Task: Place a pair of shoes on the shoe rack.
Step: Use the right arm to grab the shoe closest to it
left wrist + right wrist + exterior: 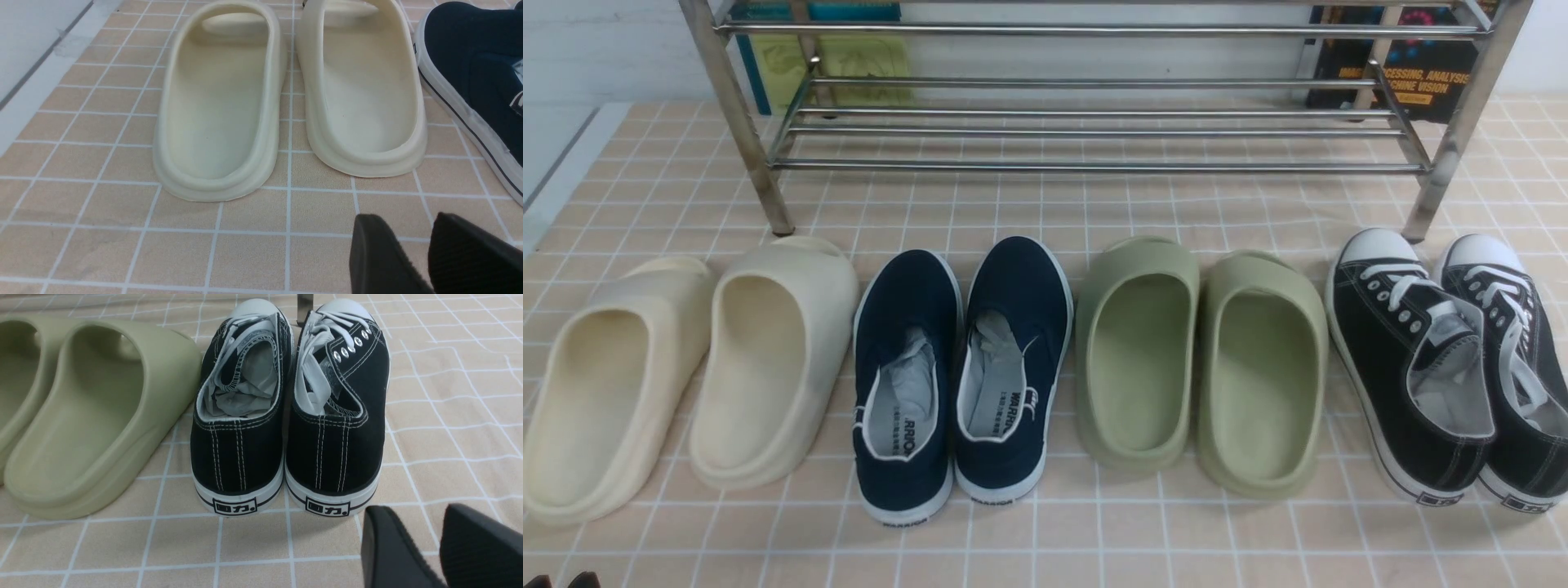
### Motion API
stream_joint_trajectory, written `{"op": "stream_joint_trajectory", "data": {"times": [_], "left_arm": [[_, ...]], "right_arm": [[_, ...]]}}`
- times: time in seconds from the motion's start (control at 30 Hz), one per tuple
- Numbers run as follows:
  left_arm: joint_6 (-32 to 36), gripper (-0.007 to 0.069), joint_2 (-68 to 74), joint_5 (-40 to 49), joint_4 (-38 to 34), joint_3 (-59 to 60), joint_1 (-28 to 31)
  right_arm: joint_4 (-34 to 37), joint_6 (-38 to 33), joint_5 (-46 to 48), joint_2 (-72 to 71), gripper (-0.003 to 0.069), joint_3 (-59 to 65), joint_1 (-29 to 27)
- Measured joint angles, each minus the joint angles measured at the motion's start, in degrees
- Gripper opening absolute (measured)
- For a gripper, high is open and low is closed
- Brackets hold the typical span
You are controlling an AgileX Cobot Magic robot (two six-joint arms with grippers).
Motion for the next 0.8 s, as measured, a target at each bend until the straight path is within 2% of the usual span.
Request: {"op": "stream_joint_trajectory", "data": {"times": [0.57,0.73,0.8], "left_arm": [[0.0,0.024,0.0,0.0,0.0,0.0,0.0],[0.0,0.024,0.0,0.0,0.0,0.0,0.0],[0.0,0.024,0.0,0.0,0.0,0.0,0.0]], "right_arm": [[0.0,0.1,-0.9,0.0,0.0239,0.1,0.0],[0.2,0.1,-7.0,0.0,0.0239,0.5,0.0],[0.2,0.1,-13.0,0.0,0.0239,0.5,0.0]]}}
